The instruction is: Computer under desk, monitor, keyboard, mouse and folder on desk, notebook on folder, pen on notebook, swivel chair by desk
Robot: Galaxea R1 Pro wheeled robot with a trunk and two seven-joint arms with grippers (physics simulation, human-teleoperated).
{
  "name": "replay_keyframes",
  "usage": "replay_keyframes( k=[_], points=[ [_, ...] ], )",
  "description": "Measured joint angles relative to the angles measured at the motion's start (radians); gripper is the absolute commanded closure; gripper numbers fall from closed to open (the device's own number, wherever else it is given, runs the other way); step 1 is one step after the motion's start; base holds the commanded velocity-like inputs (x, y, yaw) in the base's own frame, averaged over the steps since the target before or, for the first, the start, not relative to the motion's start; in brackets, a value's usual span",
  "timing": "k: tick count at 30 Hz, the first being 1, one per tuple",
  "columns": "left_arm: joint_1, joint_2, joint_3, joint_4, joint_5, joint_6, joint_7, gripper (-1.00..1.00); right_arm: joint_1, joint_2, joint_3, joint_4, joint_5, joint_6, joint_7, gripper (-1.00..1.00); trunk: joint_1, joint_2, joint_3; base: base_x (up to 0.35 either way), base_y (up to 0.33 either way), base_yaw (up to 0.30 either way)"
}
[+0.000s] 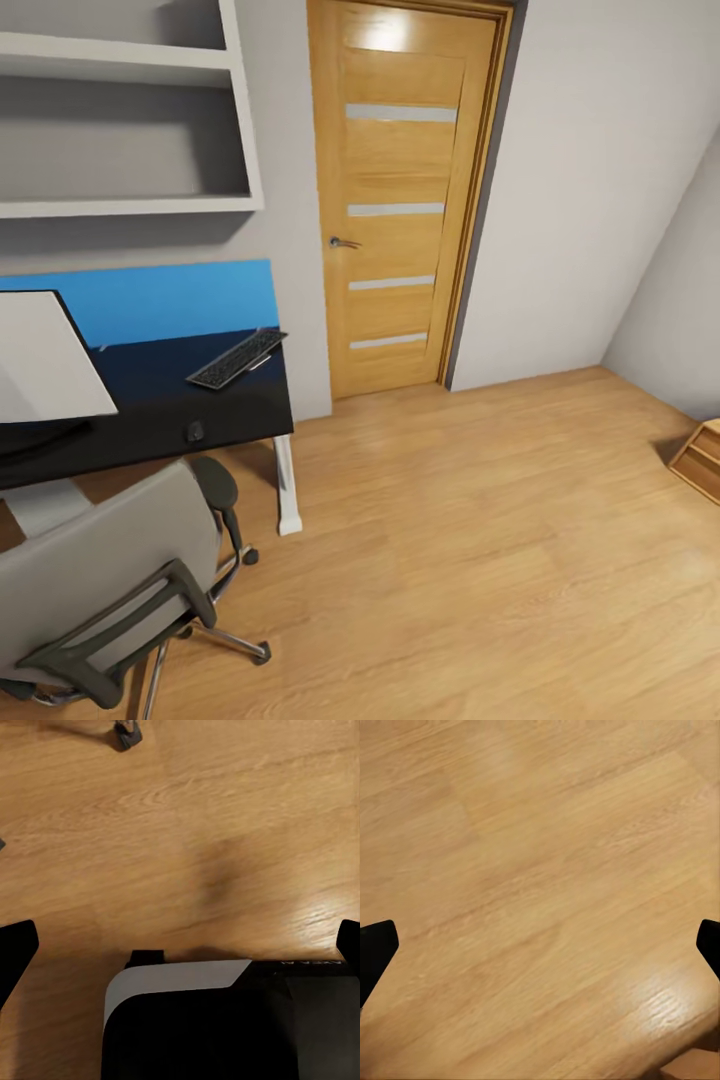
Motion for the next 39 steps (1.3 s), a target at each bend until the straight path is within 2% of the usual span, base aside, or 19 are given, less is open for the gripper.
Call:
replay_keyframes(
  k=[14, 39],
  points=[
    [0.000, 0.005, 0.001, 0.000, 0.000, -0.002, 0.001, -1.00, 0.000, 0.000, 0.000, 0.002, 0.001, 0.000, 0.000, -1.00, 0.000, 0.000, 0.000, 0.129, 0.000, -0.006],
    [0.000, 0.006, 0.001, -0.001, 0.000, 0.000, 0.001, -1.00, 0.000, 0.000, -0.001, 0.003, -0.001, 0.004, -0.003, -1.00, 0.000, 0.000, 0.000, 0.319, -0.106, 0.000]
  ],
)
